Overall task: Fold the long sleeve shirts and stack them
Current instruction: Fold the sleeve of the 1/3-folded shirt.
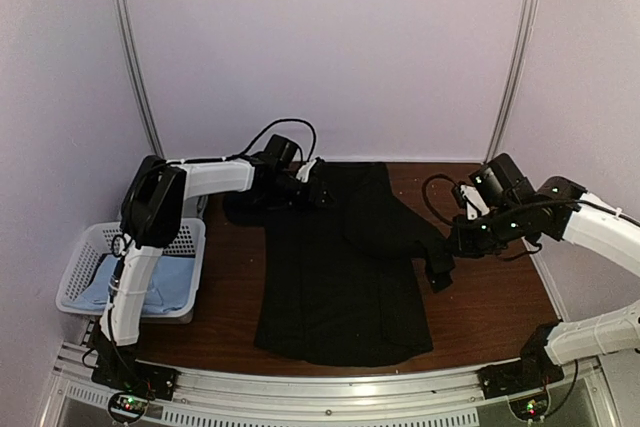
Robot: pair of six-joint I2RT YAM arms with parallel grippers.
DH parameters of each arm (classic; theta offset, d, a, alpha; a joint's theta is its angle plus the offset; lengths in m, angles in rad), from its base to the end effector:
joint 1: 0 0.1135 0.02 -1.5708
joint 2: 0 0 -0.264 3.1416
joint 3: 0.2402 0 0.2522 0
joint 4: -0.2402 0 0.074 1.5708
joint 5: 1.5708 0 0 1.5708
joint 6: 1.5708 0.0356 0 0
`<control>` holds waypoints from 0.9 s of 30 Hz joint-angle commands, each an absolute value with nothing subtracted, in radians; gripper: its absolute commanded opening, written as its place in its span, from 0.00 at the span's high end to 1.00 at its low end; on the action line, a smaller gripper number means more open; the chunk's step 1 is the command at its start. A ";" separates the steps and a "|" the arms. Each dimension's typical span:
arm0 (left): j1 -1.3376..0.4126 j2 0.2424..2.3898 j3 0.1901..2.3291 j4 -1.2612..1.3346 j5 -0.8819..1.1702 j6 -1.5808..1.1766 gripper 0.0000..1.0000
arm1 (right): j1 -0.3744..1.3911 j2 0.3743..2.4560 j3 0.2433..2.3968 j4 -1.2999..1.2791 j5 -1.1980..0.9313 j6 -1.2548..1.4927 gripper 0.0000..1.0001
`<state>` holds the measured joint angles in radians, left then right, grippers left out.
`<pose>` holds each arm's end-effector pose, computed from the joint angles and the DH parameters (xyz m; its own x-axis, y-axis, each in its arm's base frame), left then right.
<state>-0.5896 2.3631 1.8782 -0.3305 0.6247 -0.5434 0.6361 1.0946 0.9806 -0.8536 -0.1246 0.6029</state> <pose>0.4233 -0.3082 0.1629 -0.9234 0.1132 -0.3667 0.3585 0.5955 -0.7189 0.1673 0.1290 0.2898 -0.9121 0.0259 -0.4092 -0.1566 0.9004 0.4060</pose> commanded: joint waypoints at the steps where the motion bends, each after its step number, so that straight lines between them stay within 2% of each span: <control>1: -0.611 2.433 1.957 -0.299 0.671 -0.555 0.43 | 0.615 1.051 0.996 -0.943 -0.041 0.639 1.00; 7: -0.632 2.514 2.048 -0.297 0.697 -0.571 0.43 | 0.612 1.051 1.004 -0.964 -0.032 0.640 1.00; 15: -0.643 2.552 2.065 -0.178 0.749 -0.632 0.42 | 0.609 1.053 1.019 -0.970 -0.032 0.636 1.00; 27: -0.649 2.611 2.124 -0.087 0.631 -0.654 0.42 | 0.609 1.087 1.018 -0.923 -0.059 0.616 1.00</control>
<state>-0.6434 2.5542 2.0548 -0.1570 0.6704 -0.6403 0.6151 1.0798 1.0016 -0.9531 -0.0521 0.6292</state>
